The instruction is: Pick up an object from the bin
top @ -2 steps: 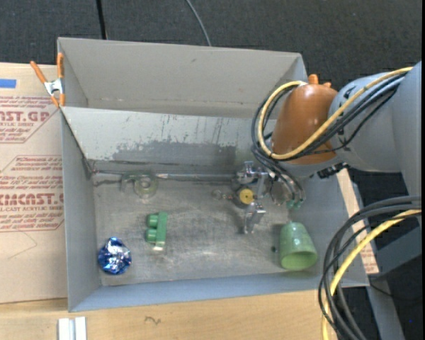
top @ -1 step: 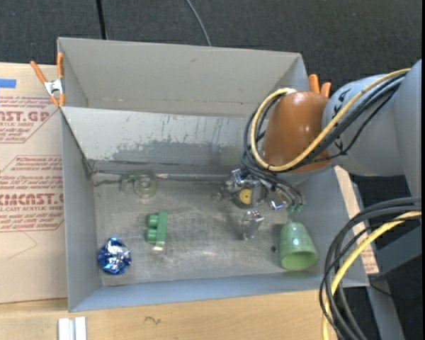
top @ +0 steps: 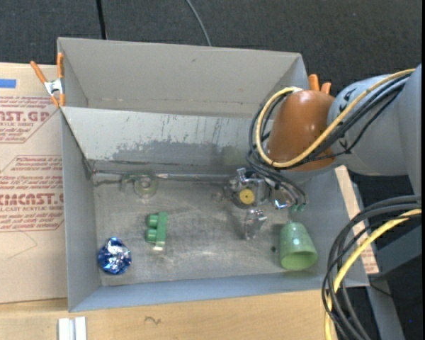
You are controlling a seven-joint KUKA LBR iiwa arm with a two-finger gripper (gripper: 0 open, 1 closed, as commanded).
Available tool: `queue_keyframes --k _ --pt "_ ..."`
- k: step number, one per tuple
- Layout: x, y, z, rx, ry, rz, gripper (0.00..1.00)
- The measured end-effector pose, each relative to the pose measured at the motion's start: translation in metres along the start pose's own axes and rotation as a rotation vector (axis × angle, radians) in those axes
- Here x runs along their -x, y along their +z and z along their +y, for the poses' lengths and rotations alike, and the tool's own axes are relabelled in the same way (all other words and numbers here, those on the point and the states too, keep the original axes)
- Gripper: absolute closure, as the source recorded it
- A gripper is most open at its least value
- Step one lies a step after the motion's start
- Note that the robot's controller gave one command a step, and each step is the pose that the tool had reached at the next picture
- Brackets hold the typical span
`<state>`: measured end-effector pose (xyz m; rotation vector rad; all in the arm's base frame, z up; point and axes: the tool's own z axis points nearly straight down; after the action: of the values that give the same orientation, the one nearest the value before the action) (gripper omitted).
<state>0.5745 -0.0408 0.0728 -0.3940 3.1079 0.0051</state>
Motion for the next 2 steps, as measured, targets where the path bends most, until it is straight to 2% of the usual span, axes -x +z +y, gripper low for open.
queue_keyframes --k 2 --pt "0.0026 -0.0013 0.0024 -0.001 -0.002 0.006 0.0"
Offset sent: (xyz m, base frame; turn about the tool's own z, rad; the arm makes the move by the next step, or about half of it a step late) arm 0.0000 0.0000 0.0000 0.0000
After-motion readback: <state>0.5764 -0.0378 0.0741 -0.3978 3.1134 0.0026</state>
